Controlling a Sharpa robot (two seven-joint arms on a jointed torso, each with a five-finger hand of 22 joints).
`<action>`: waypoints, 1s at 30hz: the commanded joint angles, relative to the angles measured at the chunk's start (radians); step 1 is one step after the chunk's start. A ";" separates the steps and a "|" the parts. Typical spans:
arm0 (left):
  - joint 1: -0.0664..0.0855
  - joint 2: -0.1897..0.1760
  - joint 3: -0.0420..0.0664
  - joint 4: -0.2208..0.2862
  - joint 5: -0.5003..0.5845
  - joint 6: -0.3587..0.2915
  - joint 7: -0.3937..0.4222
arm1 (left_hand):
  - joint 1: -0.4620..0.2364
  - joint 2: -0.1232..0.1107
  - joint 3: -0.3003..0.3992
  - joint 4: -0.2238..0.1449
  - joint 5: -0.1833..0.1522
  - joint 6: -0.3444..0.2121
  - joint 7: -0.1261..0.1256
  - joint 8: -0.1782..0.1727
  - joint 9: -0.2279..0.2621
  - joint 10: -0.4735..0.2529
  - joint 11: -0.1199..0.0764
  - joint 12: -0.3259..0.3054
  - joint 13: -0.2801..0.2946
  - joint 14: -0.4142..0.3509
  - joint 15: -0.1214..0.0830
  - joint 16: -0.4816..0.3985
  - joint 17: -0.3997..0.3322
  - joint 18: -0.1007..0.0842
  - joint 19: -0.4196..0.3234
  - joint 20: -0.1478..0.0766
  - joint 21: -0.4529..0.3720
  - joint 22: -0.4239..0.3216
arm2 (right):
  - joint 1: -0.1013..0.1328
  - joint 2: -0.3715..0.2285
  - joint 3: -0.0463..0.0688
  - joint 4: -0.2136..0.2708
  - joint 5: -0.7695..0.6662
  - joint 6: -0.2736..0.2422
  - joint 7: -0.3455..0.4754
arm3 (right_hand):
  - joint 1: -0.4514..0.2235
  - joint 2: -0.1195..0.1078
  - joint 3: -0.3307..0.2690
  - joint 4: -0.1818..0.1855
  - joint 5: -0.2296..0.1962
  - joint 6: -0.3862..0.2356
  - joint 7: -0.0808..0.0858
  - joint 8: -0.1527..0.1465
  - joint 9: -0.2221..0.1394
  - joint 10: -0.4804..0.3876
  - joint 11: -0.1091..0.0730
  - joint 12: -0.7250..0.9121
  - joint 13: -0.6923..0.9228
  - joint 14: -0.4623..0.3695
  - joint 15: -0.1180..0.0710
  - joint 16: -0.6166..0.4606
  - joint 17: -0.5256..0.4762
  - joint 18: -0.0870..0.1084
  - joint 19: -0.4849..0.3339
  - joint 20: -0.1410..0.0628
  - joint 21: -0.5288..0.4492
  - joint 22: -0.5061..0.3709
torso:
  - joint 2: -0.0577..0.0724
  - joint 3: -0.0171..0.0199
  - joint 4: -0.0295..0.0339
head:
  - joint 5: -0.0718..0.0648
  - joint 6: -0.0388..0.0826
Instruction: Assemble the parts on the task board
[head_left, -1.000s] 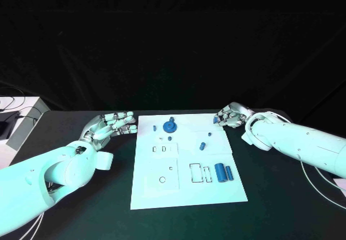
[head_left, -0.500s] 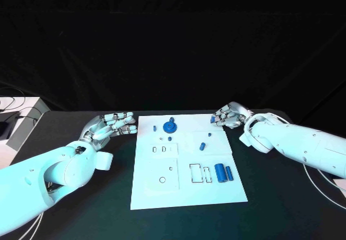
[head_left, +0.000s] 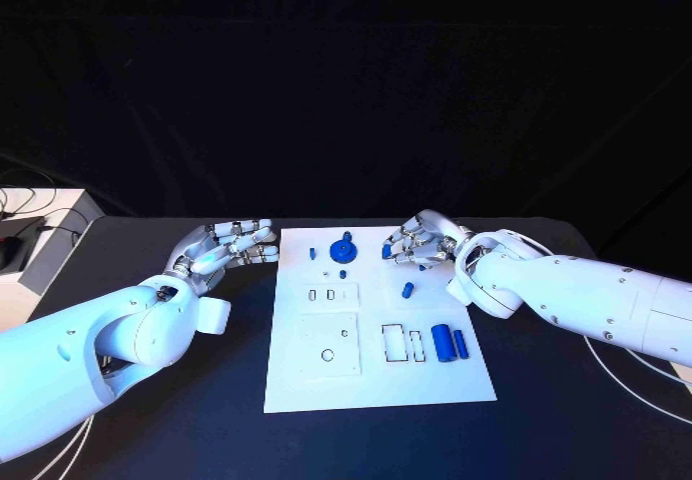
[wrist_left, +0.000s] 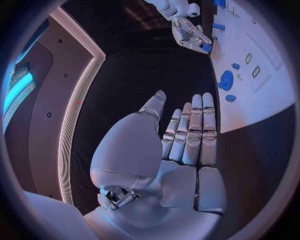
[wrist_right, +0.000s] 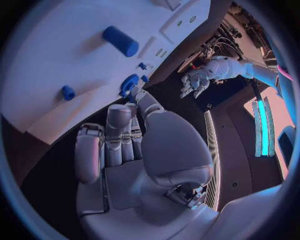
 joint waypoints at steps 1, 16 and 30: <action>0.000 0.000 0.001 0.004 -0.004 0.012 0.003 | 0.002 0.001 0.001 -0.005 -0.006 -0.004 0.003 0.001 0.001 0.001 0.000 -0.002 0.001 -0.002 -0.002 -0.001 0.001 -0.019 -0.006 -0.003 0.004 0.001 | 0.000 0.010 -0.002 0.030 -0.078 -0.021 -0.092 | 0.002 0.008 0.000 -0.003 0.000 0.022 0.026 0.000 0.000 0.001 0.000 -0.005 0.002 -0.001 -0.002 -0.004 -0.002 -0.016 0.094 -0.001 -0.002 0.229 | -0.002 -0.0031 0.0029 | 0.006 -0.006; 0.000 -0.002 0.001 0.008 -0.004 0.014 0.003 | 0.002 0.001 0.001 -0.005 -0.006 -0.004 0.003 0.001 0.001 0.001 0.000 -0.002 0.001 -0.002 -0.002 -0.001 0.001 -0.019 -0.006 -0.003 0.004 0.001 | -0.012 0.067 -0.016 0.114 -0.242 -0.029 -0.236 | -0.002 0.008 0.003 -0.005 -0.008 0.017 0.029 -0.001 -0.002 0.002 0.002 -0.005 0.006 0.001 -0.001 -0.004 -0.004 -0.016 0.094 -0.001 -0.003 0.229 | 0.001 -0.0030 0.0020 | 0.024 -0.017; 0.000 -0.009 0.001 0.011 -0.004 0.014 0.000 | 0.002 0.000 0.003 -0.007 -0.006 -0.004 0.003 0.001 0.001 0.000 0.000 -0.002 0.001 -0.002 -0.002 -0.001 0.001 -0.020 -0.007 -0.003 0.005 0.000 | -0.040 0.083 -0.023 0.156 -0.371 -0.013 -0.291 | -0.004 0.003 0.007 -0.010 -0.008 0.014 0.029 -0.002 -0.005 0.000 0.002 -0.006 0.008 0.001 -0.001 -0.004 -0.006 -0.016 0.094 -0.001 -0.005 0.229 | 0.001 -0.0012 0.0014 | 0.025 -0.026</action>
